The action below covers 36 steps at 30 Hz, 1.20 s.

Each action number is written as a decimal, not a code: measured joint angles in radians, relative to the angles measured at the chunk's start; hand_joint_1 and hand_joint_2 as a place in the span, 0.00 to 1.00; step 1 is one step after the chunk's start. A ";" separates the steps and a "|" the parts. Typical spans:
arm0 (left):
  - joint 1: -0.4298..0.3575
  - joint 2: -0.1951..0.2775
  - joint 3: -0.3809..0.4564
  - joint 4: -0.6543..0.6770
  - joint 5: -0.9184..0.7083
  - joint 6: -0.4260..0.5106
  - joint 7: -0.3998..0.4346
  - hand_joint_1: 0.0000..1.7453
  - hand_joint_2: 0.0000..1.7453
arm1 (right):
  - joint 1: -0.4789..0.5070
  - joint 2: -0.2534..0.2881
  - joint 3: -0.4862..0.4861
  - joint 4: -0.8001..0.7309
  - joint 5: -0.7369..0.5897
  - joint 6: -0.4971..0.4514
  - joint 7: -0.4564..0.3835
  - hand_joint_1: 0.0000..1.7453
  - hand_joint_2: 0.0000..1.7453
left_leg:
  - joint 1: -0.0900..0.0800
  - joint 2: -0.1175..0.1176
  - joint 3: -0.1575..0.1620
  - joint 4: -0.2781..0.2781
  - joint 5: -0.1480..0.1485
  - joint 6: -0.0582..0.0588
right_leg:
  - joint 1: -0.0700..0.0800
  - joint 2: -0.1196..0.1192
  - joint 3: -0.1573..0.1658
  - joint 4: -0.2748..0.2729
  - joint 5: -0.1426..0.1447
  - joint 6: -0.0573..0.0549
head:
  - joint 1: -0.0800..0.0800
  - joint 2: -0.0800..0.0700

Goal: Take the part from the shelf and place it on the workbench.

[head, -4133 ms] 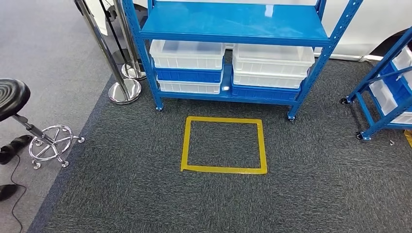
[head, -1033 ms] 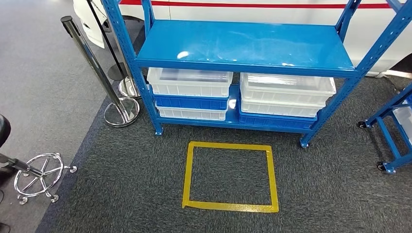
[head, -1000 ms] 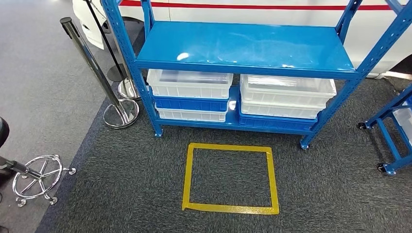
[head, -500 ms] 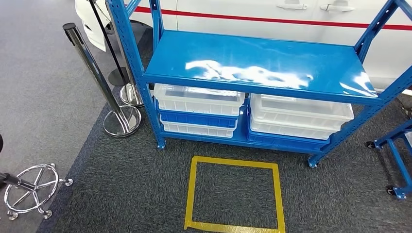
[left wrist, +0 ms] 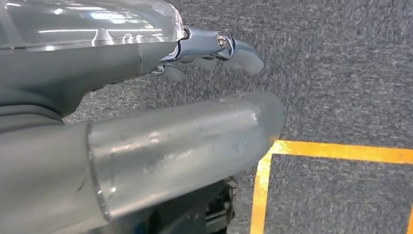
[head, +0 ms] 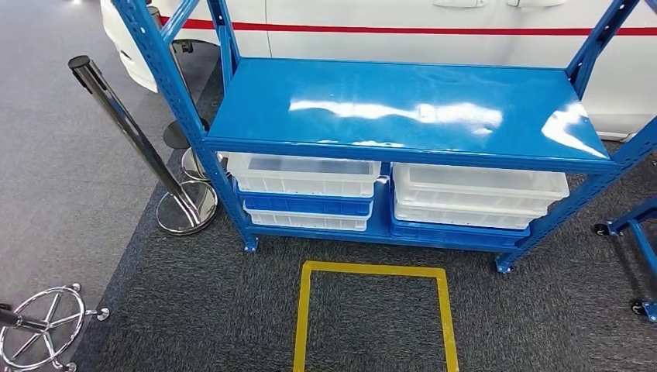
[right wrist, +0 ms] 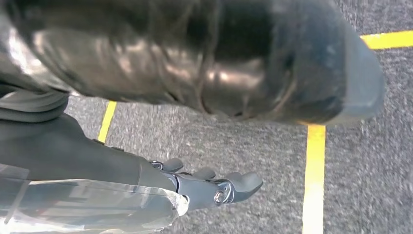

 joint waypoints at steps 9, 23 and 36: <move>-0.001 0.000 0.005 0.000 -0.002 0.002 -0.006 0.00 0.00 | 0.000 0.002 -0.002 0.002 0.002 0.000 -0.004 0.00 0.00 | -0.003 -0.016 0.035 -0.199 0.141 0.056 | 0.000 0.026 -0.016 0.038 -0.031 0.044 | 0.002 0.000; -0.008 -0.004 0.008 0.000 -0.005 0.002 -0.008 0.00 0.00 | 0.000 -0.002 -0.015 0.002 0.006 -0.003 -0.007 0.00 0.00 | -0.006 0.087 0.047 -0.169 0.096 0.010 | -0.012 -0.062 0.039 -0.017 -0.028 0.029 | 0.002 0.000; -0.004 -0.004 0.015 0.000 -0.014 0.003 -0.008 0.00 0.00 | 0.000 -0.002 -0.019 0.002 0.026 -0.019 -0.009 0.00 0.00 | 0.001 0.006 -0.008 -0.127 0.119 0.009 | -0.014 0.023 0.044 -0.017 -0.026 0.031 | 0.001 0.000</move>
